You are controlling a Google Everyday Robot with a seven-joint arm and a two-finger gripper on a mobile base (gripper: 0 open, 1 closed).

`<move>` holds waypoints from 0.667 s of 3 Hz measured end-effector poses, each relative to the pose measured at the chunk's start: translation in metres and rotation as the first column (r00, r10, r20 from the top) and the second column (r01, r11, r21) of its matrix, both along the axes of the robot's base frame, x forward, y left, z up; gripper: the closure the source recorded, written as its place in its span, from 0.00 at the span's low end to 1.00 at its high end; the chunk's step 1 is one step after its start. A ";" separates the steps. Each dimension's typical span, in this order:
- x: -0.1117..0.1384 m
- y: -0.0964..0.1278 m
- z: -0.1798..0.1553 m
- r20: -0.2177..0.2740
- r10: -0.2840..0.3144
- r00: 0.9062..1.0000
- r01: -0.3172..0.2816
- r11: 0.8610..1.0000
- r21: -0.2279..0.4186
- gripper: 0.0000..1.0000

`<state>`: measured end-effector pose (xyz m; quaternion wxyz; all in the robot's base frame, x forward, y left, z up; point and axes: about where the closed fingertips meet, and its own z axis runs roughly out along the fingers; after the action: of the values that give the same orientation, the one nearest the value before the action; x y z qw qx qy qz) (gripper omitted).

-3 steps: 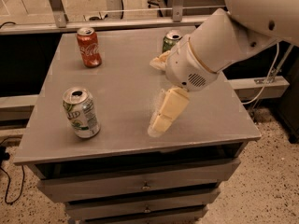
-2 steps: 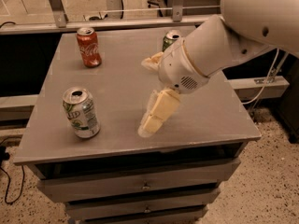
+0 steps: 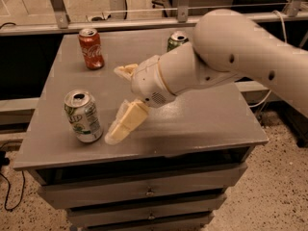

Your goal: Move 7up can near green can

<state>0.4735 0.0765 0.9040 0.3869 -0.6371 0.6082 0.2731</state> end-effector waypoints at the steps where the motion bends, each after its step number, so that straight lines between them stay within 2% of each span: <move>1: -0.003 0.035 -0.004 -0.029 0.031 0.999 -0.028 0.994 0.103 0.00; 2: -0.006 0.065 -0.010 -0.061 0.063 0.996 -0.051 0.983 0.176 0.00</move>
Offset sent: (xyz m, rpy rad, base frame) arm -0.0056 0.0973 -0.0212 0.2713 0.1187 0.0831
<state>0.4677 0.1413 0.8935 0.4130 -0.6084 0.5760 0.3571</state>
